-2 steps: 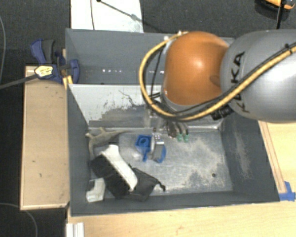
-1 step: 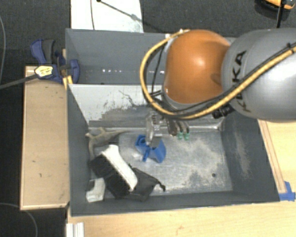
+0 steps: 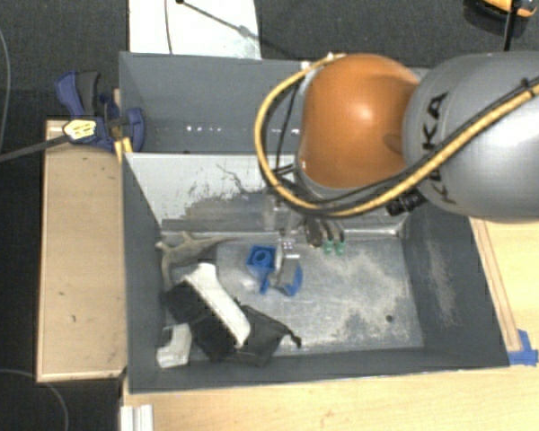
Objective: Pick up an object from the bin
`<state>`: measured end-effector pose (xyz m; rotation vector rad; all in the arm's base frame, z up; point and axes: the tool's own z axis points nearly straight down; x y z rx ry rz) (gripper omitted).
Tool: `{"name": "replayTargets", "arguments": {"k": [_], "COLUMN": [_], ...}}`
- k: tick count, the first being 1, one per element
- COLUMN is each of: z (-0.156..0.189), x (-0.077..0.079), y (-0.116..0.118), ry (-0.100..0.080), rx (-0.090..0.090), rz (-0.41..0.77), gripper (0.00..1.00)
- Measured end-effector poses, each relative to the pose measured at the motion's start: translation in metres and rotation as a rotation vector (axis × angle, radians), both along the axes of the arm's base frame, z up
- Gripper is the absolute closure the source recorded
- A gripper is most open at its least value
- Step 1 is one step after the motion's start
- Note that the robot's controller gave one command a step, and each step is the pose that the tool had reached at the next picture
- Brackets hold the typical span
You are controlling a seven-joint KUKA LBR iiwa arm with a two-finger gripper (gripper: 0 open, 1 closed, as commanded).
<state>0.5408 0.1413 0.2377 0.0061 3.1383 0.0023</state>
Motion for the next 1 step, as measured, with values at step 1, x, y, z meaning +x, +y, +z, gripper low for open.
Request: {"name": "replayTargets", "arguments": {"k": [1], "z": [0.0], "x": [0.0], "y": [0.0], "ry": [0.0], "rx": [0.0], "rz": [0.0], "gripper": [0.0]}}
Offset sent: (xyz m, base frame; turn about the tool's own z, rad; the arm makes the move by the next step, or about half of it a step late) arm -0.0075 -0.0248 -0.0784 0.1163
